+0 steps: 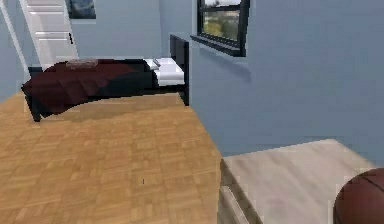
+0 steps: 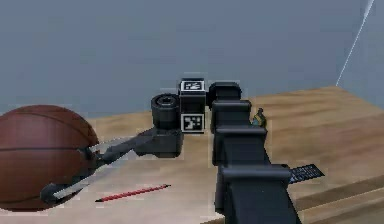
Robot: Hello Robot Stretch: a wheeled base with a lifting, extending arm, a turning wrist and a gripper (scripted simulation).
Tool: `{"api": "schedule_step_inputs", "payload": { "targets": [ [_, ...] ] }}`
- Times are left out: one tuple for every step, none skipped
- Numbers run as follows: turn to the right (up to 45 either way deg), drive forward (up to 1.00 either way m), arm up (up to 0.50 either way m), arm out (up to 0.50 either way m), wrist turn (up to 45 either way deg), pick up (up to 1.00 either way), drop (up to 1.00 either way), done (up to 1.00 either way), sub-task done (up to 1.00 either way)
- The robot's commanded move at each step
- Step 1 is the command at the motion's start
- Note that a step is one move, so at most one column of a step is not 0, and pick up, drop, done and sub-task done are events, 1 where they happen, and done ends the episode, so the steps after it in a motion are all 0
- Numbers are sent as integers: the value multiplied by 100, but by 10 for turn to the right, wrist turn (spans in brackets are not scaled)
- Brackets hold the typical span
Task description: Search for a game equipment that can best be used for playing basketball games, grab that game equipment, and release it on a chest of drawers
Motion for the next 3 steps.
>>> {"api": "schedule_step_inputs", "payload": {
  "targets": [
    [0,0,0,0,450,0,0,0,0],
    [0,0,0,0,360,0,0,0,0],
    [0,0,-12,0,0,0,0,0,0]
  ]
}}
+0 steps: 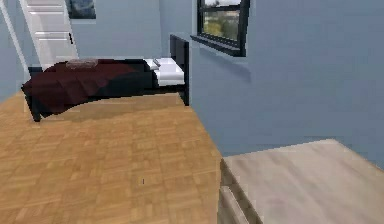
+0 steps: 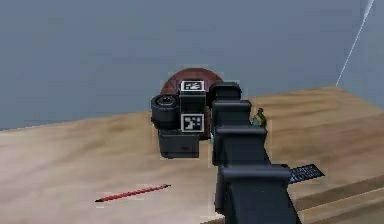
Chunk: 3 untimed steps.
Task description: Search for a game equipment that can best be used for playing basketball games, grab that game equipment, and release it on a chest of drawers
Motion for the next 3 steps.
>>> {"api": "schedule_step_inputs", "payload": {
  "targets": [
    [0,0,0,0,0,0,100,0,0],
    [0,0,0,-10,0,0,0,0,0],
    [0,0,0,0,0,0,0,100,0]
  ]
}}
